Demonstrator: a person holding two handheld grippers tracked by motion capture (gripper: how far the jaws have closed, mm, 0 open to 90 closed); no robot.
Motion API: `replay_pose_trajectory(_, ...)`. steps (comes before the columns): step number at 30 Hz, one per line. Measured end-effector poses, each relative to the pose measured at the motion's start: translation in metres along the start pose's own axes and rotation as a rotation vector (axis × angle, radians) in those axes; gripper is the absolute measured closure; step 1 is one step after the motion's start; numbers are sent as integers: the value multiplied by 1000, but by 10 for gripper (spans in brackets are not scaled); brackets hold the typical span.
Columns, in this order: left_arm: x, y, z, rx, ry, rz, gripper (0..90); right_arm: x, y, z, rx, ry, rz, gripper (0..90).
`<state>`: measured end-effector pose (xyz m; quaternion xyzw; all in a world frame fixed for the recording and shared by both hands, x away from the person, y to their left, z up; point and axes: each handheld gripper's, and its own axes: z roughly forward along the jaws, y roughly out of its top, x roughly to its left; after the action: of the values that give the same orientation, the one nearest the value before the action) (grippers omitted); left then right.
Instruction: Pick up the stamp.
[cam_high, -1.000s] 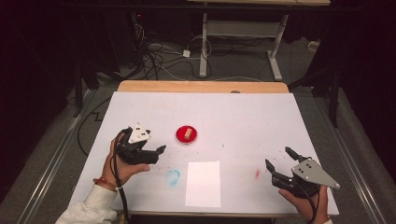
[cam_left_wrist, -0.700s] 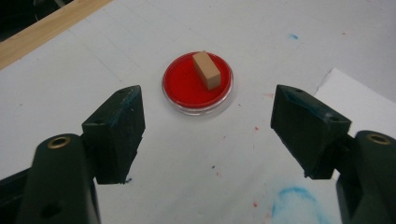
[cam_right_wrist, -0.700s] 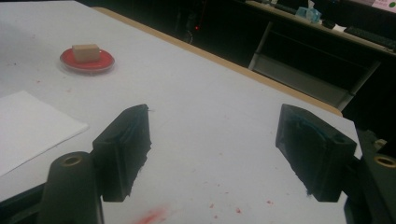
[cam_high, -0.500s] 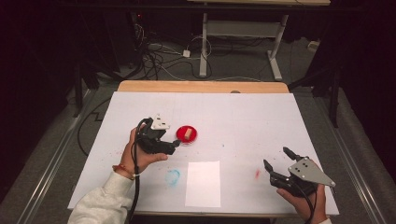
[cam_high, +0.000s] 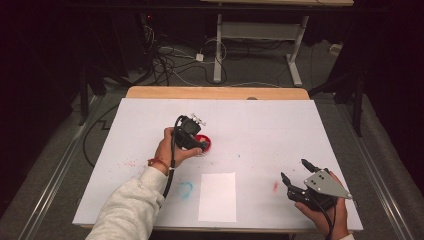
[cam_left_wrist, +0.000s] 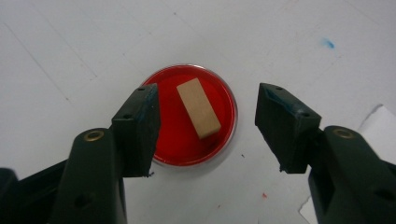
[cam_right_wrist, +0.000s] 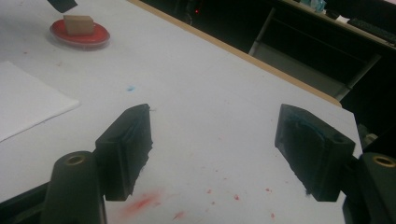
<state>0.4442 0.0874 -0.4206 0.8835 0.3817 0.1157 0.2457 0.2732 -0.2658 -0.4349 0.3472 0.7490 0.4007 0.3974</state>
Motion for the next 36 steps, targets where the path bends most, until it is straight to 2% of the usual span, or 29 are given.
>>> replay_pose_trajectory(1,0,2,3,5,22,3,395,0,-1,0,2,0,-4,278)
replay_pose_trajectory(2,0,4,6,8,22,0,396,-1,-1,0,7,-5,-9,278)
replay_pose_trajectory(5,3,7,13,20,-2,-25,442,-2,-4,2,19,-17,-27,280)
replay_pose_trajectory(7,4,8,16,33,1,-29,507,-2,-4,3,24,-17,-34,282)
replay_pose_trajectory(10,5,7,19,45,-3,-34,553,-1,-5,3,25,-16,-48,286)
replay_pose_trajectory(11,5,7,19,52,10,-33,561,-1,-5,3,27,-16,-50,287)
replay_pose_trajectory(13,6,7,20,54,-2,-32,577,-2,-5,4,31,-17,-50,287)
replay_pose_trajectory(15,6,7,22,64,7,-30,579,-2,-5,3,30,-19,-47,287)
replay_pose_trajectory(19,6,6,23,62,-4,-30,661,-2,-5,3,28,-18,-45,289)
replay_pose_trajectory(22,5,6,23,64,-9,-15,731,-3,-5,3,30,-15,-41,291)
replay_pose_trajectory(29,3,6,23,69,-10,13,737,-4,-6,3,39,-10,-36,292)
replay_pose_trajectory(33,3,8,15,58,4,34,737,-4,-5,3,36,-10,-34,290)
replay_pose_trajectory(36,7,9,5,39,2,31,737,-4,-5,3,34,-11,-34,290)
